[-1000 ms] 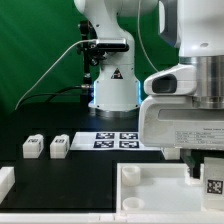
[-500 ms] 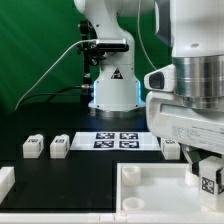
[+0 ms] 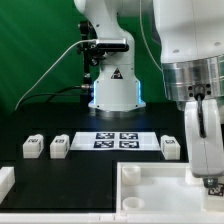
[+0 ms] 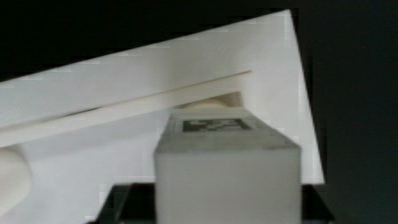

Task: Assemble one leg

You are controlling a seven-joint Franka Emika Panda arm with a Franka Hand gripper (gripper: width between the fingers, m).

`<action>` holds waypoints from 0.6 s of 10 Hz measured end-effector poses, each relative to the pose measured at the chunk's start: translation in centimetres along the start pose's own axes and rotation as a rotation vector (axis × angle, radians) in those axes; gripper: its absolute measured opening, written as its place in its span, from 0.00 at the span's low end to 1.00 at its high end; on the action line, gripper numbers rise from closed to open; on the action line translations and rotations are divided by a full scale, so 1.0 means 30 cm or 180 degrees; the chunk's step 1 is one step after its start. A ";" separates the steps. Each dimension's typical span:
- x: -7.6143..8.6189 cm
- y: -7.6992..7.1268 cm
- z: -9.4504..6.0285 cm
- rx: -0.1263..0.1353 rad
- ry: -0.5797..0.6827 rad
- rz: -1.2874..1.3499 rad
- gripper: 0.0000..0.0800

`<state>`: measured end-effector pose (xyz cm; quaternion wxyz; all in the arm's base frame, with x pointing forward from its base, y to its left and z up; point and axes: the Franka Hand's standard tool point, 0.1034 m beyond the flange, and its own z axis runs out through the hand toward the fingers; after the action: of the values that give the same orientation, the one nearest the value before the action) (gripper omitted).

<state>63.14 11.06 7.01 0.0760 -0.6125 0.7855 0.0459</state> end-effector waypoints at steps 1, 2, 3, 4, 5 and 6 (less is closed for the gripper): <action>0.001 0.000 0.002 0.0000 0.0002 -0.0027 0.37; 0.001 0.000 0.003 -0.0001 0.0002 -0.0165 0.59; -0.001 0.000 0.004 0.0007 0.0003 -0.0200 0.59; -0.010 -0.011 0.005 0.0119 0.0014 -0.0942 0.77; -0.020 -0.003 0.008 0.0097 0.0003 -0.1555 0.77; -0.015 -0.005 0.008 0.0097 0.0016 -0.1728 0.81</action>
Offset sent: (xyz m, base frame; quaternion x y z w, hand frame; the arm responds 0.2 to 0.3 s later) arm 0.0002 0.0196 -0.0027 0.0792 -0.0424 -0.3508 0.9321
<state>63.41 11.49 6.85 0.0927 -0.7996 0.5933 0.0106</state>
